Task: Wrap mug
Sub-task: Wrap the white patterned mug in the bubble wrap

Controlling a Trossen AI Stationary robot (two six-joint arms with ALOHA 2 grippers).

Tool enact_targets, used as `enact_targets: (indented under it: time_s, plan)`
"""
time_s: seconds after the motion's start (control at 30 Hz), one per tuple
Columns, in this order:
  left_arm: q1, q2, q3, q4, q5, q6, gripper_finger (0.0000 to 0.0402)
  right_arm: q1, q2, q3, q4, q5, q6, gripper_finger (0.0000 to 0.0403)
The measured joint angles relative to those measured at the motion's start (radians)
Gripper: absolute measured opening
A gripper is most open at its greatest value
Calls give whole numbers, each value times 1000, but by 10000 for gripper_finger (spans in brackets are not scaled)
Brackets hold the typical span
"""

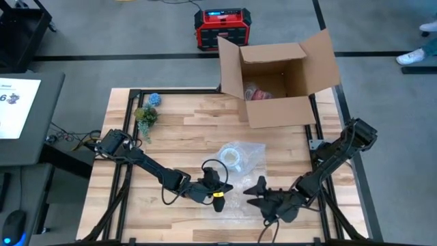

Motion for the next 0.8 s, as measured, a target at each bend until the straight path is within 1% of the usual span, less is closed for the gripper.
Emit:
enact_targets:
  time_s: [0.23,0.57,0.73,0.8]
  plan:
    - [0,0,0,1,2,-21,0,0,0,0,-70,27,-5,228]
    - [0,0,0,3,2,-46,0,0,0,0,-73,27,4,228]
    - [0,0,0,5,2,-45,0,0,0,0,-74,15,11,242]
    - [0,0,0,14,2,-45,3,0,0,0,-77,-12,14,251]
